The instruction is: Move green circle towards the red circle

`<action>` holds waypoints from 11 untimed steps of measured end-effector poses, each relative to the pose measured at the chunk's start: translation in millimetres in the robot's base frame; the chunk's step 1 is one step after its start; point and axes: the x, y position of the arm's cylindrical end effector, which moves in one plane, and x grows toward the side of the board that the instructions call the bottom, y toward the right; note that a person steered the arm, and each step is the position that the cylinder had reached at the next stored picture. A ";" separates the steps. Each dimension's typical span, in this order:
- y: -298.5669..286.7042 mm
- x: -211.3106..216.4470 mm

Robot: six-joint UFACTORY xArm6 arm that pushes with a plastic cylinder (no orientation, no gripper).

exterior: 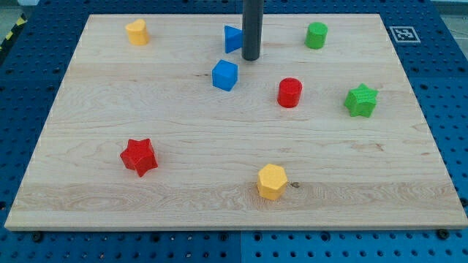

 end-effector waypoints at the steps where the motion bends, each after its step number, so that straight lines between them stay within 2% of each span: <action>1: 0.0 0.0; 2: -9.2 -0.2; 3: -51.9 7.9; 4: -66.3 -24.1; 6: -16.6 -22.4; 9: 13.8 -10.8; 11: 13.8 -26.7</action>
